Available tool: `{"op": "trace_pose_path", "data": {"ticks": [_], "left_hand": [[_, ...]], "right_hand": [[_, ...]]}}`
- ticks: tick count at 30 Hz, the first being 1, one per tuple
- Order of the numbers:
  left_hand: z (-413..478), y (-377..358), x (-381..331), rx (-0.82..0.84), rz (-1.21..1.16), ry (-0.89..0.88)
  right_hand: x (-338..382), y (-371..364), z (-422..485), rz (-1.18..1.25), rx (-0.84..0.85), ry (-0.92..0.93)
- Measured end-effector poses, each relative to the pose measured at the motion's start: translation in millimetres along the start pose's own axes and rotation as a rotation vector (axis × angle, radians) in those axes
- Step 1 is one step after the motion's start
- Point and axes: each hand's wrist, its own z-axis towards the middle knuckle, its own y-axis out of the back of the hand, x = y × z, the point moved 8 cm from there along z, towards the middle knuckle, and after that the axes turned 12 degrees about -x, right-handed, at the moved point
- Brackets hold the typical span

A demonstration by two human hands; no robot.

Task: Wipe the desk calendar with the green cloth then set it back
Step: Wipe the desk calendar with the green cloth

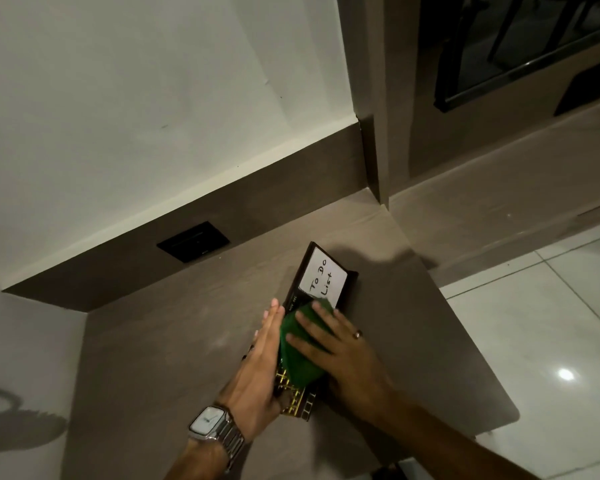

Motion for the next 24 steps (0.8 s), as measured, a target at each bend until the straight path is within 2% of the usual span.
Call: {"op": "trace_pose_path", "data": {"ticks": [2, 5, 8, 10, 13, 15, 18, 21, 22, 24], "left_hand": [[-0.1, 0.8, 0.6, -0.003, 0.006, 0.0], [0.0, 2.2, -1.4, -0.01, 0.008, 0.001], [-0.3, 1.1, -1.9, -0.011, -0.003, -0.002], [-1.2, -0.1, -3.5, 0.0, -0.008, -0.005], [-1.0, 0.5, -3.3, -0.004, 0.003, -0.008], [-0.7, 1.9, -4.4, -0.002, -0.001, -0.011], [-0.4, 2.4, -6.4, -0.004, -0.024, 0.004], [-0.4, -0.2, -4.9, 0.002, -0.052, 0.031], [-0.4, -0.4, -3.7, 0.002, -0.052, 0.033], [-1.0, 0.3, -1.6, -0.008, -0.034, 0.029]], "right_hand": [[-23.6, 8.6, 13.7, -0.114, -0.028, -0.054], [-46.4, 15.3, -2.8, -0.21, 0.057, -0.118], [-13.1, 2.0, -22.4, -0.132, 0.131, 0.047], [3.9, 2.6, -6.9, -0.056, 0.064, 0.081], [-17.6, 21.6, 25.4, -0.115, -0.053, -0.08], [-34.6, 25.8, 15.3, -0.177, 0.001, -0.179], [-21.1, 8.7, -17.8, -0.233, 0.127, -0.055], [4.7, -5.6, -22.8, -0.136, 0.139, 0.135], [-0.1, -1.1, -14.1, -0.149, 0.112, 0.141], [-34.4, 17.2, 6.1, -0.224, 0.063, 0.006]]}}
